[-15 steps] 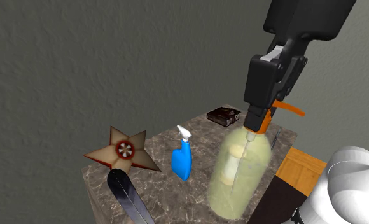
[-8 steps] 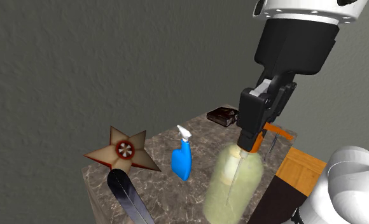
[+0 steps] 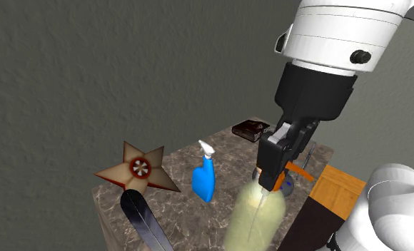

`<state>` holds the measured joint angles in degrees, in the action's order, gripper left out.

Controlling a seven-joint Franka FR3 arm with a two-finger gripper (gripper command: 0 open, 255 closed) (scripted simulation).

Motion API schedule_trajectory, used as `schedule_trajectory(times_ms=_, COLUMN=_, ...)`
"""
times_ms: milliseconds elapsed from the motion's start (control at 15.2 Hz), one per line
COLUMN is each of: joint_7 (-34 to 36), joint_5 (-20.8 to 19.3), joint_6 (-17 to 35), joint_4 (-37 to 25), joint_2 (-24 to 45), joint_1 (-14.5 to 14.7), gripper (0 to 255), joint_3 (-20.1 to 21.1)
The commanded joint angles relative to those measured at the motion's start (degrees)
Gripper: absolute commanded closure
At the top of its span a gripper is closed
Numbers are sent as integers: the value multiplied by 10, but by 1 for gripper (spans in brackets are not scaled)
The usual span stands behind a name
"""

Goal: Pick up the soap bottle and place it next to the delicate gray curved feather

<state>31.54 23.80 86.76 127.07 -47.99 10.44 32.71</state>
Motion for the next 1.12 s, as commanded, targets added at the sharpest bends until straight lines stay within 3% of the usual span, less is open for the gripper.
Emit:
schedule_trajectory(times_ms=0, joint_7=-1, joint_5=5, joint_6=13, joint_4=17, joint_2=-5, joint_1=2, gripper=255, joint_3=4)
schedule_trajectory(times_ms=1056, joint_7=-13, joint_5=45, joint_6=120, joint_4=144, joint_2=-28, joint_1=20, gripper=255, joint_3=47)
